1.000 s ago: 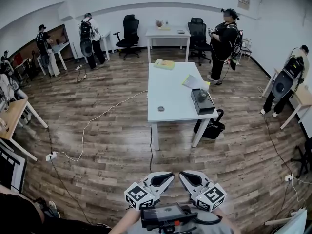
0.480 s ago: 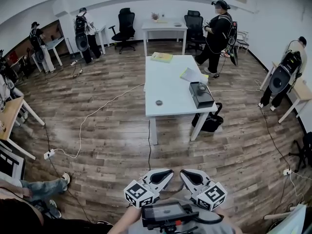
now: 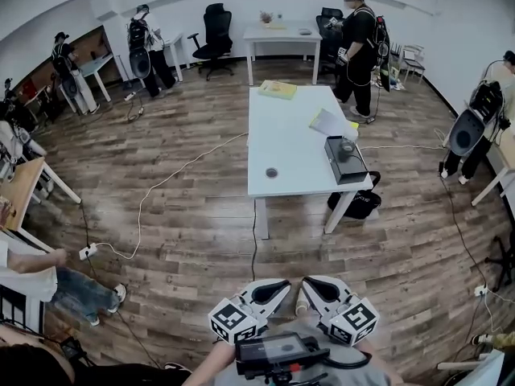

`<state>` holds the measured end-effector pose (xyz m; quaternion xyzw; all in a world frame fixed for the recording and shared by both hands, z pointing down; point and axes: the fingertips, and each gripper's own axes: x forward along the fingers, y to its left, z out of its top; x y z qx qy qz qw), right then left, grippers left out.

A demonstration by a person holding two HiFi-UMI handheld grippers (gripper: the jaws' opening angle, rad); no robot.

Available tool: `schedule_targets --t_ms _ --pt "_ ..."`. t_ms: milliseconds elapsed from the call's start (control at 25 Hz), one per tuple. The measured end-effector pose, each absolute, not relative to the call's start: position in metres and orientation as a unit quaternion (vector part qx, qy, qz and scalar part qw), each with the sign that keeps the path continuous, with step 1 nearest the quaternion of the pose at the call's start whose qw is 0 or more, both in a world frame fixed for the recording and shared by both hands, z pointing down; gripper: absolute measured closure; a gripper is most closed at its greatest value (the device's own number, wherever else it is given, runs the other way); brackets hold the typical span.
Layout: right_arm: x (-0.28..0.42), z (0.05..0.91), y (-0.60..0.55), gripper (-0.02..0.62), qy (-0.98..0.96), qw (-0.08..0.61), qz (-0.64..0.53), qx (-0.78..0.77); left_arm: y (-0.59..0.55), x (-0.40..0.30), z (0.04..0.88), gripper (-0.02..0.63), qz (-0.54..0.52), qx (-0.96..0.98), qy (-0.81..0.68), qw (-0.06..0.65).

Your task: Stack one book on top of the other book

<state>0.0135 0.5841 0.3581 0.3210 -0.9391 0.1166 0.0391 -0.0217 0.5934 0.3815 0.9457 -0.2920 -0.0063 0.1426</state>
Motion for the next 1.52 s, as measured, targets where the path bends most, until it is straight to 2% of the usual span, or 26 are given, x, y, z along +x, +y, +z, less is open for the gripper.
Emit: schedule_targets --t_ms 240,920,1160,1520 --pt "0.024 0.357 0.521 0.565 -0.937 0.033 0.125 0.324 0.529 -0.016 0.375 0.575 -0.008 0.941 -0.305 0.145" --pt "0.091 0.330 0.359 0.565 -0.940 0.013 0.118 0.318 0.368 0.056 0.346 0.574 -0.010 0.941 -0.310 0.135" --pt "0.115 0.328 0.324 0.565 -0.940 0.005 0.116 0.322 0.336 0.074 0.341 0.574 -0.015 0.942 -0.314 0.120" --pt "0.123 0.331 0.292 0.565 -0.938 0.000 0.121 0.324 0.312 0.067 0.349 0.574 -0.010 0.933 -0.332 0.135"
